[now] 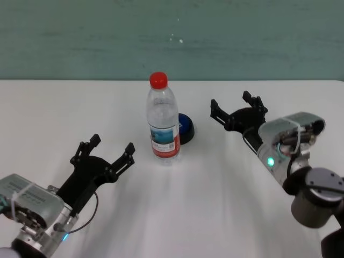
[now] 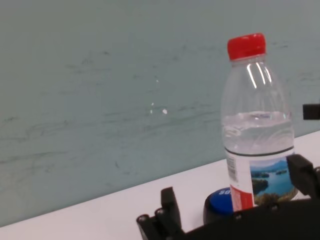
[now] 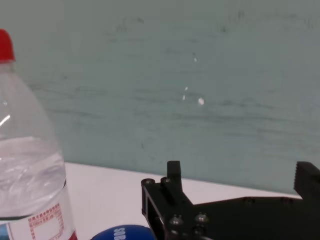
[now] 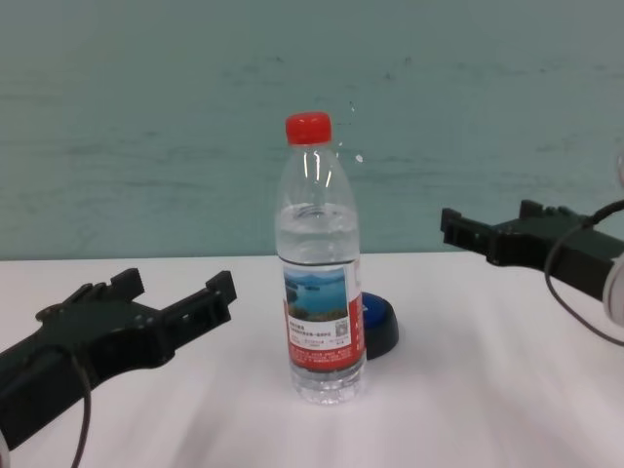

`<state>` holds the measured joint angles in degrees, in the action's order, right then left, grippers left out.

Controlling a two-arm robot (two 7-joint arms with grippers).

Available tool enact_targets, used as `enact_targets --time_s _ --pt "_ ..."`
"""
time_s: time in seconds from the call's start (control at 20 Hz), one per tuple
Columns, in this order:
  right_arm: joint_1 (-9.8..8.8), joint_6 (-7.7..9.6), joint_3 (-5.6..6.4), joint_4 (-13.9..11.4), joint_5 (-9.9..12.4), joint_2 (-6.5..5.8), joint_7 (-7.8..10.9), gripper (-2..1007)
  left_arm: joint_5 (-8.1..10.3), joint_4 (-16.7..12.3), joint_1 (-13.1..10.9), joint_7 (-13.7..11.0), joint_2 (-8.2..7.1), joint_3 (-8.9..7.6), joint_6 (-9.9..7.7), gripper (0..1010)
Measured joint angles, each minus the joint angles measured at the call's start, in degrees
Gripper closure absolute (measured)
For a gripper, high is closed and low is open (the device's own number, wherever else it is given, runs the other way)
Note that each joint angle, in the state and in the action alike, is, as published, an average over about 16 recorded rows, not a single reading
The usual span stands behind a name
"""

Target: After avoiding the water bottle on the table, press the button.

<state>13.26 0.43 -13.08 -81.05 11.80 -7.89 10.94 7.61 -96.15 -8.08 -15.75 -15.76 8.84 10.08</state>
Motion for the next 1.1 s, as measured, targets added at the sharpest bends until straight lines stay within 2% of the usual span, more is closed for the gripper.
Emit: enact_targets --time_s 0.25,0.45,0.8,1.1 --pt "-4.52 -1.26 0.37 -5.0 -1.3 0.43 -1.73 1 0.0 0.0 0.0 0.0 0.0 0.0 0.0 0" --pt "-7.38 -2.48 0.41 -7.2 -2.6 1.11 -2.79 1 0.0 0.0 0.0 0.0 0.0 0.0 0.0 0" --pt "-11.56 -4.26 0.85 -9.3 -4.6 2.64 -4.11 1 0.0 0.0 0.0 0.0 0.0 0.0 0.0 0" --pt "-13.81 -5.04 1.37 -9.9 -5.8 3.69 -5.02 1 0.0 0.0 0.0 0.0 0.0 0.0 0.0 0"
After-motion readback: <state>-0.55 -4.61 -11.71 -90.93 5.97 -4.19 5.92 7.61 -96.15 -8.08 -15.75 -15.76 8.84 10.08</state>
